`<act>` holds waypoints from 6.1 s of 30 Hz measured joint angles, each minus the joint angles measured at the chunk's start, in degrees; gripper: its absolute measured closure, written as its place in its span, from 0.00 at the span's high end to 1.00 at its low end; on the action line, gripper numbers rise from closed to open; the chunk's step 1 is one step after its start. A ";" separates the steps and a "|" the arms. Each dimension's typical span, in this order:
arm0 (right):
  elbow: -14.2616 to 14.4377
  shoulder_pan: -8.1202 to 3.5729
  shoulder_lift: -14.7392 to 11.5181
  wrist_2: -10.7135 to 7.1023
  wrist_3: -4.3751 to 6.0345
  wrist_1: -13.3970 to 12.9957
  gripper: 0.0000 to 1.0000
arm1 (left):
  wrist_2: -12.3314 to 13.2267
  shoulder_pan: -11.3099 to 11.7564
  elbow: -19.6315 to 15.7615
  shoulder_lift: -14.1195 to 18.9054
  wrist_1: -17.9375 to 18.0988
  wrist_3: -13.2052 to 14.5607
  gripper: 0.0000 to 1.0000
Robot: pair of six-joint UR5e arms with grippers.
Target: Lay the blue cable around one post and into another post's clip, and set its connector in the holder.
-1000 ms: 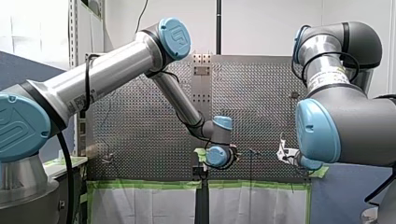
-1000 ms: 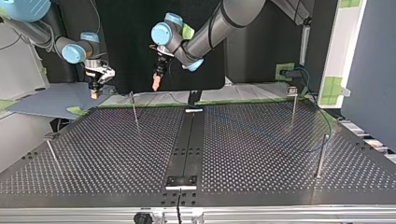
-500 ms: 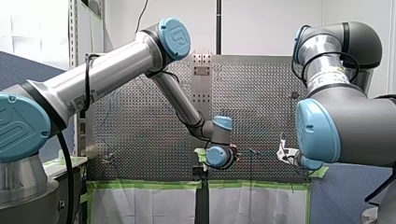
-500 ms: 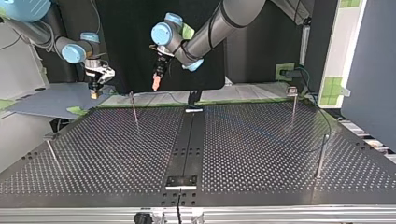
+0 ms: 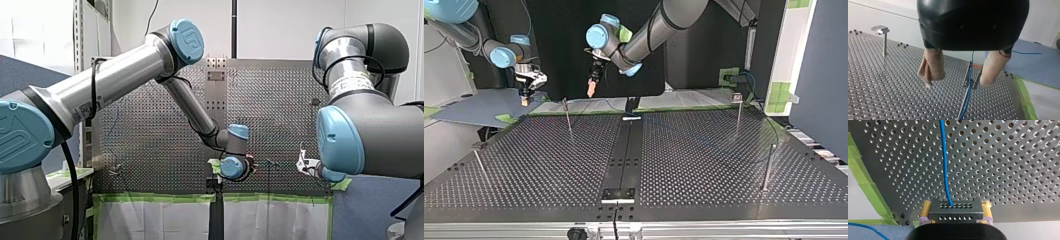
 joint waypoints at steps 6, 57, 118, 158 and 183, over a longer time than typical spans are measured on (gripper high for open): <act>0.00 -0.03 0.01 0.00 0.02 0.07 0.00 | -0.96 0.24 -0.55 0.38 -0.80 0.13 1.00; -0.07 -0.40 0.04 -1.06 1.94 -0.36 0.00 | -10.92 2.41 -25.13 24.82 -1.71 -0.16 1.00; -0.04 -0.12 0.21 -1.40 1.68 -0.38 0.00 | 3.06 24.89 -44.01 55.52 -2.13 -21.94 1.00; -0.07 -0.04 0.37 -1.41 1.64 -0.44 0.00 | -7.70 40.75 -44.31 70.76 -3.45 -29.05 1.00; -0.06 0.08 0.48 -1.41 1.50 -0.30 0.00 | 4.39 45.40 -47.19 65.93 7.95 -41.13 1.00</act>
